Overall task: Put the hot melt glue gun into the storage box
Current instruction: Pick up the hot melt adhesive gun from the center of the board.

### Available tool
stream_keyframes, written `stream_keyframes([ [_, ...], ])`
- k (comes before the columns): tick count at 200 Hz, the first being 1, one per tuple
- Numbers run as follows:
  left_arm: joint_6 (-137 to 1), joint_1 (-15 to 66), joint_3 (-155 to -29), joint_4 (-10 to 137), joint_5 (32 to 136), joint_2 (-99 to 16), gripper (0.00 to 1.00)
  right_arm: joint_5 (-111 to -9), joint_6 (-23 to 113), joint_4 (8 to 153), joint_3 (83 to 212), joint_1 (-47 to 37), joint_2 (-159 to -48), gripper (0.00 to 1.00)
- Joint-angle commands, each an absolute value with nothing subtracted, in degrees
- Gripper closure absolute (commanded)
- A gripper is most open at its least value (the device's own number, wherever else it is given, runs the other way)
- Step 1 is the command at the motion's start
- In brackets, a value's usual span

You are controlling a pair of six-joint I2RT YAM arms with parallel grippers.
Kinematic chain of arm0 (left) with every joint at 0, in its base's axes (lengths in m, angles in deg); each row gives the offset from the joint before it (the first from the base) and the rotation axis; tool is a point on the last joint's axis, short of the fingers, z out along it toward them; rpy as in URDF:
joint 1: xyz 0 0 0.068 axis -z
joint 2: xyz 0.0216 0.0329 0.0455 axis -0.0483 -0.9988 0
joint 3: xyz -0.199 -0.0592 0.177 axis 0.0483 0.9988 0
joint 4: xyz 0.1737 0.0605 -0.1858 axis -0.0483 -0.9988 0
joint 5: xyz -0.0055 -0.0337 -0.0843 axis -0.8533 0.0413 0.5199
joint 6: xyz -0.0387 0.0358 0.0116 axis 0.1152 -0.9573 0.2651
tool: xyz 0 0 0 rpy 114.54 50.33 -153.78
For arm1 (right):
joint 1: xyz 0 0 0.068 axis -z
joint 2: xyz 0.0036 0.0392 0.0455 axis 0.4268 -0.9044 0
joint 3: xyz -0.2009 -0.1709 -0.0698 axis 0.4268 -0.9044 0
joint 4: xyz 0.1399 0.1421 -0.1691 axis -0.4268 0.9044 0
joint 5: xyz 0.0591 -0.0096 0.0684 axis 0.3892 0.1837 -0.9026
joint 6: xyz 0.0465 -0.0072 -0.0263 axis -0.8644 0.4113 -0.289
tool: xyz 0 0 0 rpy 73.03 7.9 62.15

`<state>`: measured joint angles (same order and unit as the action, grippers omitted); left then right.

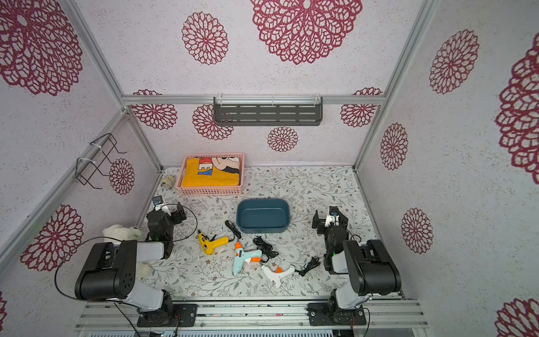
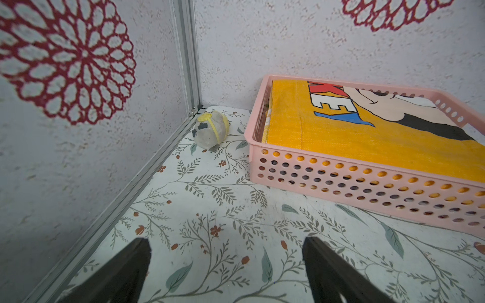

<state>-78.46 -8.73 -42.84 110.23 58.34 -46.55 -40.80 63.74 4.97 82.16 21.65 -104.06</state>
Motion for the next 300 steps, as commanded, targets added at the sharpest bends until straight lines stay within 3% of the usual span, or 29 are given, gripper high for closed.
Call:
stream_keyframes([
  [1, -77.93, -9.28, -43.46, 109.77, 59.55, -46.68, 0.02, -41.48, 62.73, 3.59, 82.9, 21.76, -103.49, 0.01],
  [68, -78.39, -9.05, -43.59, 108.28, 59.07, -44.49, 0.02, -41.04, 62.89, 3.6, 82.75, 21.63, -102.93, 0.01],
  [113, -72.66, -7.58, -64.98, 55.95, 55.52, -24.45, 0.0, -29.94, 64.18, 27.89, 91.5, 16.56, -85.64, 0.01],
  [126, -69.21, -6.6, -71.41, 41.62, 54.07, -22.78, 0.06, -26.74, 61.59, 35.86, 96.56, 15.63, -83.82, 0.01],
  [161, -58.47, -1.35, -75.84, 20.06, 51.03, -17.57, 0.12, -31.44, 52.75, 73.4, 120.31, 15.15, -92.09, 0.01],
  [184, -49.31, 1.27, -74.58, 12.62, 52.01, -14.59, 0.18, -26.34, 52.7, 82.1, 125.6, 10.47, -95.09, 0.01],
  [203, -44.23, 3.52, -74.8, 6.53, 53.11, -14.8, 0.21, -25.81, 52.28, 82.33, 124.64, 7.67, -93.1, 0.01],
  [242, -38.13, 8.48, -77.42, -2.94, 56.1, -21.45, 0.22, -40.57, 44.34, 91.95, 127.11, 7.56, -93.36, 0.01],
  [300, -34.14, 14.92, -75.34, -0.5, 63.45, -34.02, 0.19, -46.15, 41.1, 98.11, 127.1, 5.69, -96.01, 0.01],
])
